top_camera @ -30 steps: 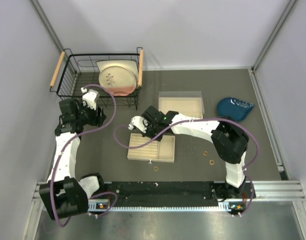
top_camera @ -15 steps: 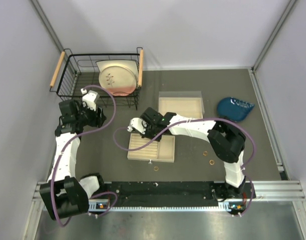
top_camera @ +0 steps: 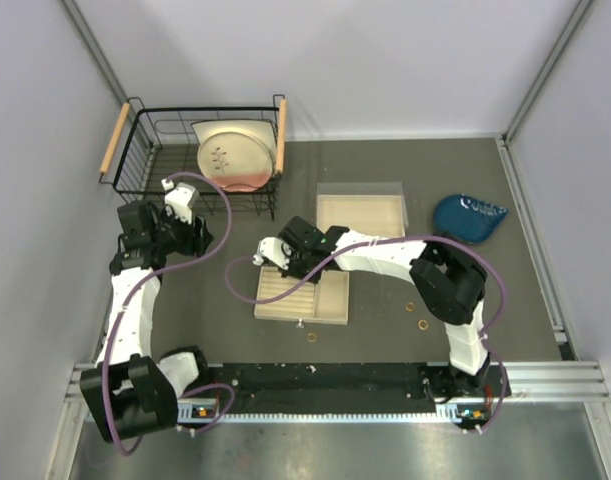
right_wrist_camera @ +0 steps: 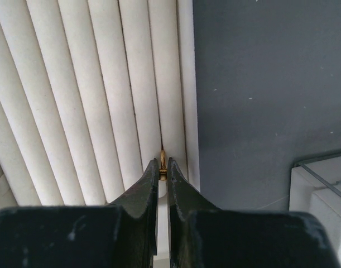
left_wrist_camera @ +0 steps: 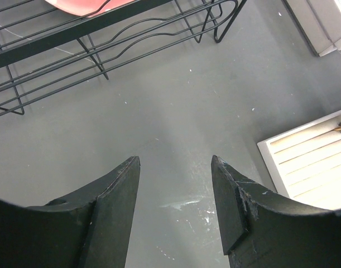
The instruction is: Organize the mixed jewelry
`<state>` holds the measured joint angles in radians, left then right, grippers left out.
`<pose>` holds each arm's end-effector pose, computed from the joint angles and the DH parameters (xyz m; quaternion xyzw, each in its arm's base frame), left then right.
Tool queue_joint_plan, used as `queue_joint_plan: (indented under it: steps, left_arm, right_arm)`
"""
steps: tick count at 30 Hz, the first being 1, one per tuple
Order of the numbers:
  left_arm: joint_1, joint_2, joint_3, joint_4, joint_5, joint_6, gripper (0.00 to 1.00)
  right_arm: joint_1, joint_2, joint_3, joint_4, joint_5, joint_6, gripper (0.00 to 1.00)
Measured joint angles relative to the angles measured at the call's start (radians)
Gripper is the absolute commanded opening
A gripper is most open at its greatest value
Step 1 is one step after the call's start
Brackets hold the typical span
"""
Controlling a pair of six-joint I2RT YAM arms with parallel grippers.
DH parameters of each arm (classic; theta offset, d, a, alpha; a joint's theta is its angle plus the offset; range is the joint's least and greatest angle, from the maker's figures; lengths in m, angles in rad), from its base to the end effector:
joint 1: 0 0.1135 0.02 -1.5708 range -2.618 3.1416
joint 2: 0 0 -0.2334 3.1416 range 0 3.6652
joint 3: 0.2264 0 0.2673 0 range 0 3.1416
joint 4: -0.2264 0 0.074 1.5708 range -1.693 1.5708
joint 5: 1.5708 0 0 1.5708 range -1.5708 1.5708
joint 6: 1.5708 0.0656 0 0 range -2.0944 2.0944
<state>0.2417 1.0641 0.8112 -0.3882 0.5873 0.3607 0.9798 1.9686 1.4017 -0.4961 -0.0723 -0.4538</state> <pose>0.2777 0.0310 0.2336 0.1804 0.8464 -0.1198 0.4865 0.2358 0.3598 0.1176 -0.6423 0.7233 0.0990 0.2333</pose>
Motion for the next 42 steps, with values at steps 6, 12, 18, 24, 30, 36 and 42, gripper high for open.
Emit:
queue_joint_plan:
  steps: [6,12,18,24,30,36,42]
  left_arm:
    - [0.000,-0.017,-0.004,-0.002,0.001,0.001,0.59]
    - [0.000,-0.021,-0.004,-0.002,0.008,0.001,0.59]
    - [0.000,-0.022,-0.004,-0.005,0.029,0.002,0.59]
    - [0.001,-0.047,-0.004,-0.032,0.130,0.031,0.59]
    - [0.001,-0.074,-0.004,-0.030,0.221,0.034,0.60]
    - [0.001,-0.055,-0.004,-0.030,0.254,0.022,0.61]
    - [-0.005,-0.024,-0.003,-0.031,0.262,0.000,0.62]
  right_arm:
    - [0.005,-0.002,-0.001,0.002,0.011,0.002,0.34]
    - [0.011,-0.054,-0.001,-0.014,0.042,0.009,0.53]
    - [0.013,-0.192,-0.002,-0.043,0.092,0.019,0.52]
    - [-0.018,-0.421,-0.151,-0.083,0.151,0.018,0.49]
    - [-0.166,-0.613,-0.397,-0.188,0.161,-0.014,0.48]
    - [-0.252,-0.749,-0.624,-0.261,0.157,-0.078,0.47]
    - [-0.348,-0.752,-0.708,-0.266,0.124,-0.127,0.47]
